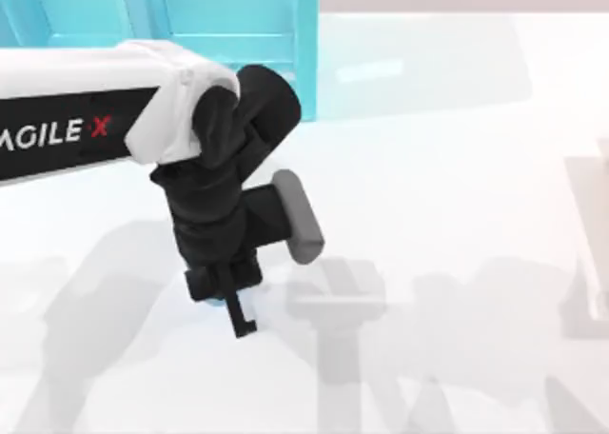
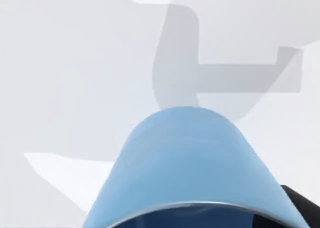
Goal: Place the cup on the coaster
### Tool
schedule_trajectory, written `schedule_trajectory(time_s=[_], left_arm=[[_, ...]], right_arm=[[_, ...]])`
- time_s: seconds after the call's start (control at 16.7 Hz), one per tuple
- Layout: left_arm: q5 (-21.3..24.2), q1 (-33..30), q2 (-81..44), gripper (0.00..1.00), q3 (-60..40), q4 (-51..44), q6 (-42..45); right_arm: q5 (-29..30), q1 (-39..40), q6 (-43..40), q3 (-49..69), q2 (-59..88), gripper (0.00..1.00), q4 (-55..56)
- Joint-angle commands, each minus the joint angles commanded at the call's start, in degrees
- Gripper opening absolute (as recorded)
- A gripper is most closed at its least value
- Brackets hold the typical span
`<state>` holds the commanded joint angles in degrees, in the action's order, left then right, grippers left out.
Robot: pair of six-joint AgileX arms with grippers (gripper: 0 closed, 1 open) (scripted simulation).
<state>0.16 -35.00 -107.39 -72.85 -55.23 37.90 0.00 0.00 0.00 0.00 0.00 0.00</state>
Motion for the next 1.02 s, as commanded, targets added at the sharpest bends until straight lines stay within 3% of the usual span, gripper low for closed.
schedule_trajectory(time_s=[0.66,0.84,1.02], left_arm=[[-0.64,52.42,27.06,0.0,19.52,-8.52,-8.55],[-0.51,59.52,32.05,0.0,22.86,-9.52,-10.27],[-0.44,61.25,33.41,0.0,23.77,-9.77,-10.75]], right_arm=[[0.0,0.0,0.0,0.0,0.0,1.0,0.0],[0.0,0.0,0.0,0.0,0.0,1.0,0.0],[0.0,0.0,0.0,0.0,0.0,1.0,0.0]])
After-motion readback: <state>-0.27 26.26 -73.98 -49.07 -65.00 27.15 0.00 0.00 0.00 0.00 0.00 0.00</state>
